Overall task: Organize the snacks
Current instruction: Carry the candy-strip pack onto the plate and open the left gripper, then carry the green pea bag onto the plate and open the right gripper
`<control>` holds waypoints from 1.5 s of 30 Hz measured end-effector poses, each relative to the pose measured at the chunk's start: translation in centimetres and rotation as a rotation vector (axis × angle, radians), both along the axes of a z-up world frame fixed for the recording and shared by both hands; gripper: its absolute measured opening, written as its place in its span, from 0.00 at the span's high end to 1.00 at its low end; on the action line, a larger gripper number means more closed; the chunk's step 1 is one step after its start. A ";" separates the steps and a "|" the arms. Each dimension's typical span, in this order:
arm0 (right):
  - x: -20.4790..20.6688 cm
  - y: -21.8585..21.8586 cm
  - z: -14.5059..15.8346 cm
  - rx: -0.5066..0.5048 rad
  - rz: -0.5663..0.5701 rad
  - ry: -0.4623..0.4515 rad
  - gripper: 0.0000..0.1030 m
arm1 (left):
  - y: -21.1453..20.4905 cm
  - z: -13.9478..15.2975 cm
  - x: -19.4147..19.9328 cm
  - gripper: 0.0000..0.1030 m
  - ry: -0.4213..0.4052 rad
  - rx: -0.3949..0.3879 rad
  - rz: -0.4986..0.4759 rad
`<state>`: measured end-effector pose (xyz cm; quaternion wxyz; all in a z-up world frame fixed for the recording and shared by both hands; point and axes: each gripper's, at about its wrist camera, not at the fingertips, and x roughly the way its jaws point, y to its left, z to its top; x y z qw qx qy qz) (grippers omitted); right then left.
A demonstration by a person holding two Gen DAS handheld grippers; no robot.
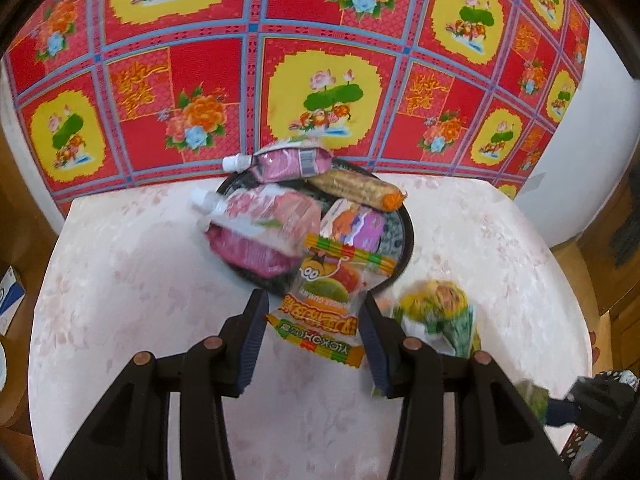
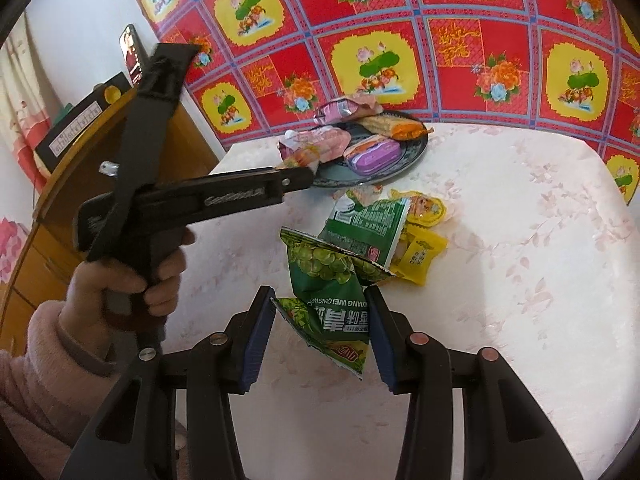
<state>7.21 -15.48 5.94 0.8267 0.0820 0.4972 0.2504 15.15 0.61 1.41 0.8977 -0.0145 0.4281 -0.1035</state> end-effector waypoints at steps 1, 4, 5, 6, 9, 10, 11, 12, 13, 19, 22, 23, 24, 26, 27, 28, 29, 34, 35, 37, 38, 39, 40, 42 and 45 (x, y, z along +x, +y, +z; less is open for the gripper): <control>0.0 -0.1 0.1 0.001 -0.002 -0.002 0.55 | -0.1 0.0 0.3 0.54 0.000 0.007 0.000; 0.1 -0.4 0.2 0.004 -0.011 -0.005 0.55 | -0.4 -0.2 1.2 0.54 0.001 0.030 0.000; 0.2 -0.6 0.2 0.005 -0.015 -0.004 0.55 | -0.4 -0.3 1.5 0.54 0.000 0.039 0.001; 0.3 -0.7 0.2 0.005 -0.019 -0.003 0.55 | -0.5 -0.4 1.8 0.54 0.000 0.047 0.002; 0.5 -0.9 0.0 0.005 -0.025 0.000 0.55 | -0.4 -0.9 2.5 0.54 0.005 0.058 0.004; 0.6 -0.9 0.0 0.004 -0.027 0.001 0.55 | -0.3 -1.1 2.7 0.54 0.009 0.059 0.008; 0.6 -0.9 0.0 0.004 -0.029 0.002 0.55 | -0.3 -1.2 2.9 0.54 0.011 0.058 0.009; 0.7 -0.9 0.0 0.003 -0.029 0.002 0.55 | -0.2 -1.3 3.1 0.54 0.012 0.058 0.012; 0.7 -0.9 0.0 0.002 -0.030 0.002 0.55 | -0.2 -1.4 3.2 0.54 0.012 0.060 0.013; 0.9 -0.9 -0.1 -0.001 -0.027 0.002 0.55 | -0.5 -2.0 3.7 0.54 0.006 0.088 0.010; 1.2 -0.8 0.1 -0.006 -0.024 -0.003 0.55 | -0.8 -2.1 3.8 0.53 0.009 0.079 0.000; 1.3 -0.8 0.3 -0.010 -0.023 -0.008 0.55 | -0.9 -2.2 3.8 0.53 0.010 0.077 -0.002; 1.5 -0.8 0.4 -0.011 -0.021 -0.012 0.55 | -0.9 -2.2 3.8 0.53 0.009 0.076 -0.004; 1.9 -0.9 0.7 -0.008 -0.017 -0.018 0.55 | -1.1 -2.2 3.7 0.51 0.008 0.071 -0.005; 2.2 -1.0 0.9 -0.003 -0.016 -0.020 0.55 | -1.1 -2.2 3.8 0.50 0.009 0.067 -0.007; 2.3 -1.0 1.0 -0.001 -0.015 -0.022 0.55 | -1.1 -2.2 3.8 0.48 0.010 0.060 -0.010; 2.6 -1.1 1.2 -0.002 -0.012 -0.028 0.55 | -1.0 -2.1 3.8 0.45 0.013 0.049 -0.012; 3.9 -1.0 2.4 -0.017 -0.003 -0.065 0.55 | -1.0 -1.6 3.4 0.33 0.000 0.019 -0.026; 4.2 -1.0 2.5 -0.015 -0.003 -0.068 0.55 | -1.0 -1.5 3.3 0.33 -0.004 0.021 -0.028; 4.9 -1.0 2.6 -0.019 -0.003 -0.076 0.55 | -1.0 -1.2 3.1 0.32 -0.011 0.024 -0.026; 5.2 -1.0 2.6 -0.024 -0.004 -0.079 0.55 | -0.9 -1.2 3.0 0.32 -0.012 0.022 -0.023; 5.7 -1.0 2.6 -0.030 -0.004 -0.082 0.55 | -0.8 -1.1 2.9 0.32 -0.014 0.018 -0.020; 6.1 -0.9 2.5 -0.033 -0.005 -0.081 0.55 | -0.6 -0.9 2.7 0.32 -0.015 0.010 -0.016; 7.1 -0.8 2.1 -0.036 -0.008 -0.075 0.55 | -0.3 -0.7 2.3 0.32 -0.017 -0.001 -0.008; 8.6 -0.5 1.6 -0.036 -0.006 -0.067 0.55 | 0.3 -0.5 1.8 0.32 -0.018 -0.011 0.010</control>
